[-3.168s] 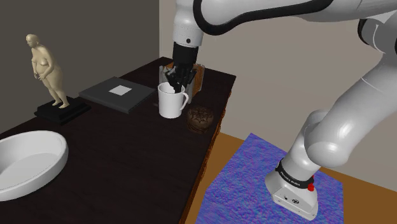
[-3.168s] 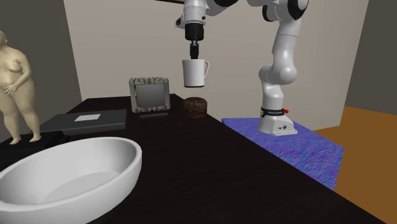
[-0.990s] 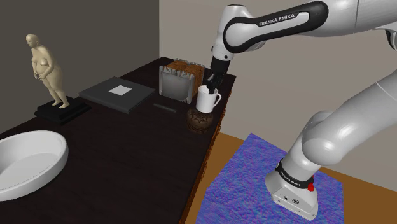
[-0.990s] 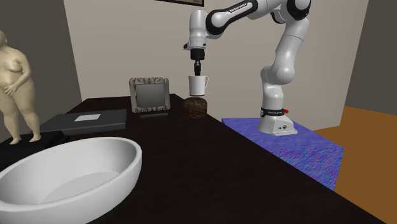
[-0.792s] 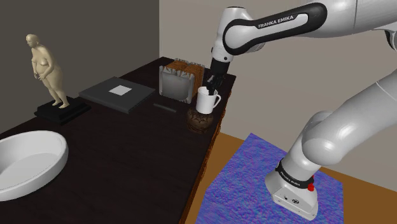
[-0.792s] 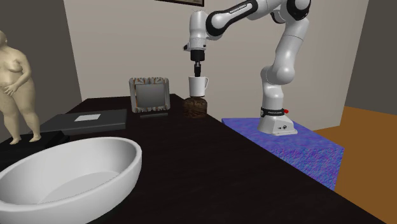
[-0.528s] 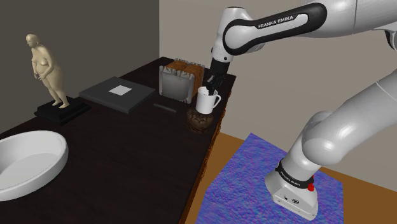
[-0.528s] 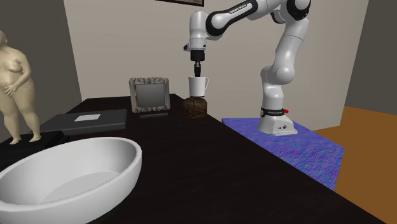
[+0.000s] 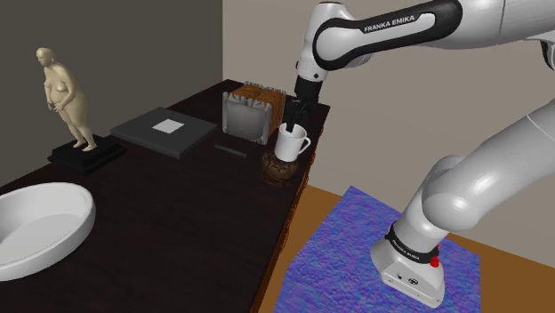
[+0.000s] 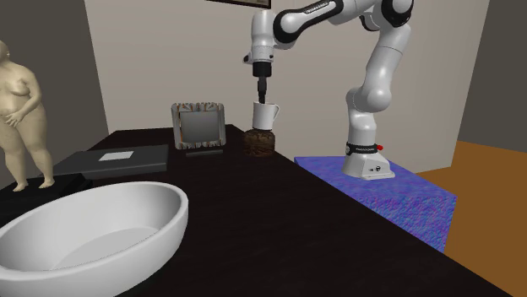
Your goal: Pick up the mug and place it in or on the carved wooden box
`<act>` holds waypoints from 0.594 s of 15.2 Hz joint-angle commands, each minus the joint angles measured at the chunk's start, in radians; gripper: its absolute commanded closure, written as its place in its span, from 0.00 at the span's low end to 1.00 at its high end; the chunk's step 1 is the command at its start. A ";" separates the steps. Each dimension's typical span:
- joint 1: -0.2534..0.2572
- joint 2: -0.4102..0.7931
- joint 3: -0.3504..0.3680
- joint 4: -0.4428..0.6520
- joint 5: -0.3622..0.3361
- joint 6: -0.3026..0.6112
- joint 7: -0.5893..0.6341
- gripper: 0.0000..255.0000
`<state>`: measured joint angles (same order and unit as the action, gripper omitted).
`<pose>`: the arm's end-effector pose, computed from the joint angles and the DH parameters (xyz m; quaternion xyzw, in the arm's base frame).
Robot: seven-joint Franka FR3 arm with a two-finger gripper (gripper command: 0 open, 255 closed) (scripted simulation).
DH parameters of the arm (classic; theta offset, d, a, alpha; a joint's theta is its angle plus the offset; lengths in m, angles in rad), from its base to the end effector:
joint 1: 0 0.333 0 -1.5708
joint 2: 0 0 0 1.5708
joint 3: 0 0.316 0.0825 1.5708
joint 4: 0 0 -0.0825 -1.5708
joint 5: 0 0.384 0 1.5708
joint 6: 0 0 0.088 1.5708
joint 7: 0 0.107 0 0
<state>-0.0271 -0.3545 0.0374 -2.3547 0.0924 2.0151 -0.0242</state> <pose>0.4408 0.0107 0.4675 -0.9993 0.0034 -0.0077 0.0353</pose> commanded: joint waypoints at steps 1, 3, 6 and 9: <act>-0.003 -0.018 -0.006 0.045 -0.004 -0.065 -0.002 0.00; -0.004 -0.023 -0.007 0.068 -0.005 -0.092 -0.002 0.00; -0.004 -0.023 -0.007 0.067 -0.005 -0.092 -0.001 0.00; -0.004 -0.023 -0.007 0.068 -0.005 -0.092 -0.002 0.00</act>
<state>-0.0314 -0.3779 0.0304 -2.2875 0.0873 1.9231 -0.0257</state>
